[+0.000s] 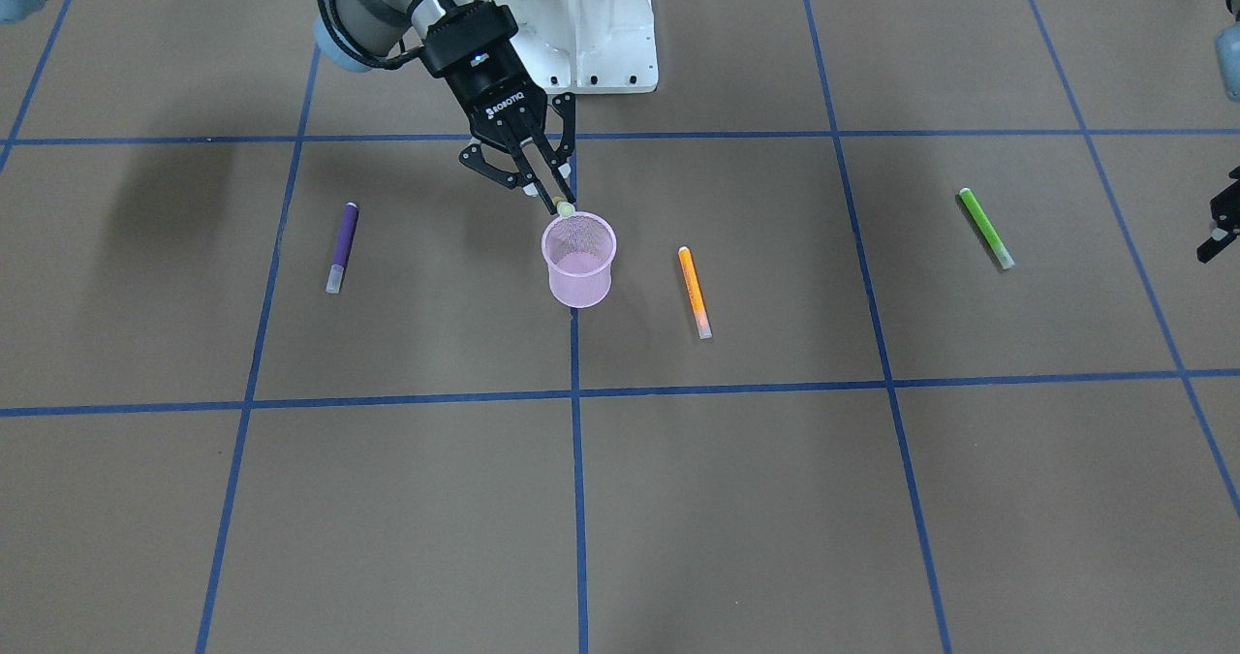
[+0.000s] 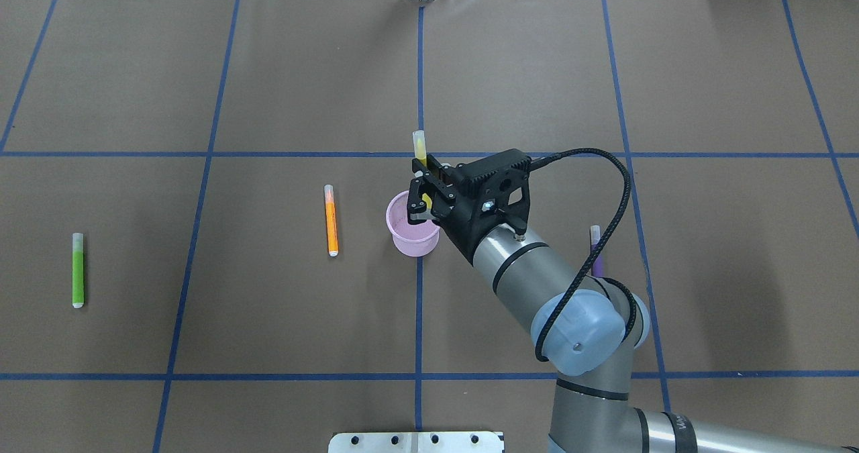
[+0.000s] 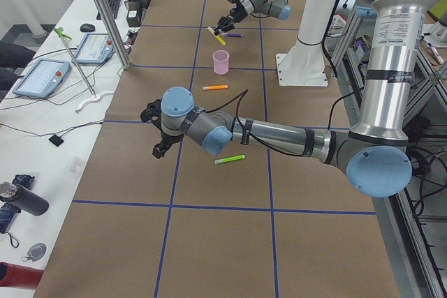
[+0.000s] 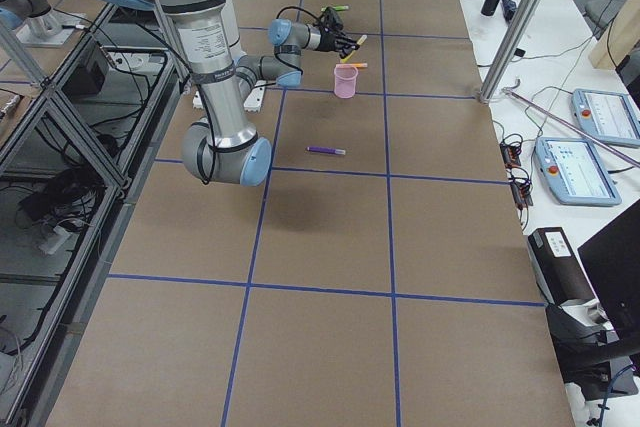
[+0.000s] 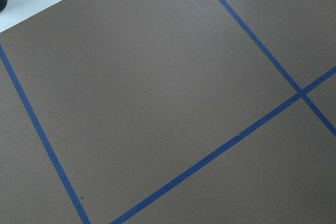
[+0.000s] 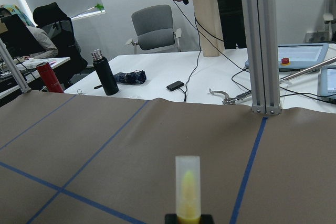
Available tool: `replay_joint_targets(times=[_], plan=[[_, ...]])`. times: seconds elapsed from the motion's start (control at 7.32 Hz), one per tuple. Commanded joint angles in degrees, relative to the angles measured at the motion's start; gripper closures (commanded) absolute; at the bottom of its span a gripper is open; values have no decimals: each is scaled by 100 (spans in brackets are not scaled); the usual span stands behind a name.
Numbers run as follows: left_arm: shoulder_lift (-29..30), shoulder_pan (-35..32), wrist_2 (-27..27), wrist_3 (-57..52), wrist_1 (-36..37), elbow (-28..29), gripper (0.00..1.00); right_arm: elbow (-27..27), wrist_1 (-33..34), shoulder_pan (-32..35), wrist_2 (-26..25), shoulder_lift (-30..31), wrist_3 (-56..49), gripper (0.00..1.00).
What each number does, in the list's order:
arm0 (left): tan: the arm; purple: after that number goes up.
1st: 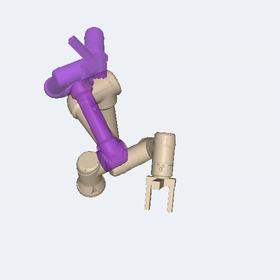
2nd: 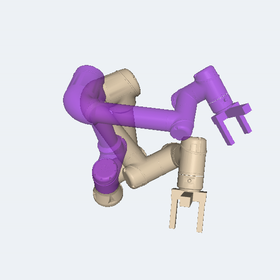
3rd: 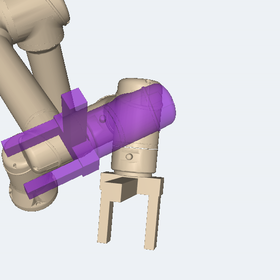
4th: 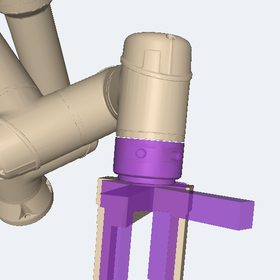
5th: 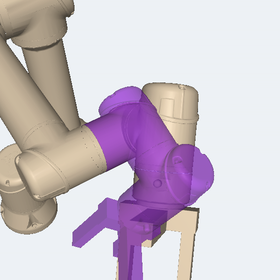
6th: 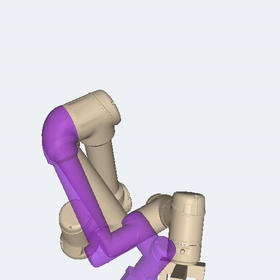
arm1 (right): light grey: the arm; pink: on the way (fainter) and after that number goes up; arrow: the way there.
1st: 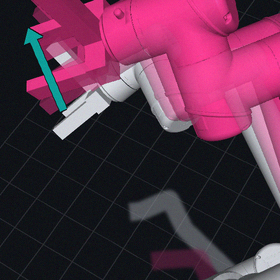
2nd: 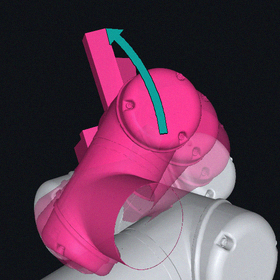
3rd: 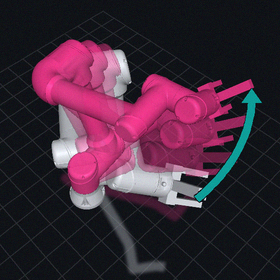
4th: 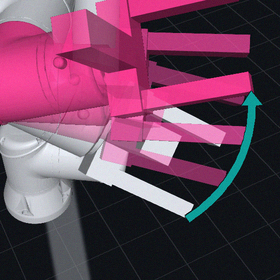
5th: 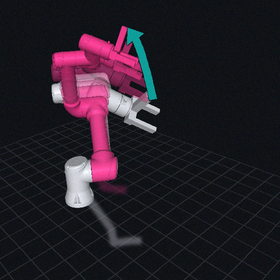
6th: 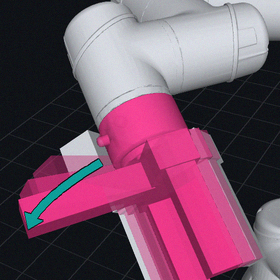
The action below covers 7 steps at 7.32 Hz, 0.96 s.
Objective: Collect pens into pen holder
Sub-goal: 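Carry the yellow highlighter with the right gripper over the pink cup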
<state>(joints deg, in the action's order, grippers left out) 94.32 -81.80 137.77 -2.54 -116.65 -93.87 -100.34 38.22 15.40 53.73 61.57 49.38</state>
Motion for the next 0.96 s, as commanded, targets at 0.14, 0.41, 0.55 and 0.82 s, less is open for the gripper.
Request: replay_joint_targets(times=[0.14, 0.41, 0.55, 0.82], plan=[[-2, 6, 4, 7, -16, 0, 0, 445, 19, -151, -179, -128, -7, 100], [-2, 6, 4, 7, -16, 0, 0, 637, 10, -256, -388, -328, 28, 20], [-2, 6, 4, 7, -16, 9, 0, 655, 28, -326, -564, -365, 524, 1], [-10, 6, -5, 121, -7, 18, 0, 594, 622, -283, -530, -470, 775, 1]])
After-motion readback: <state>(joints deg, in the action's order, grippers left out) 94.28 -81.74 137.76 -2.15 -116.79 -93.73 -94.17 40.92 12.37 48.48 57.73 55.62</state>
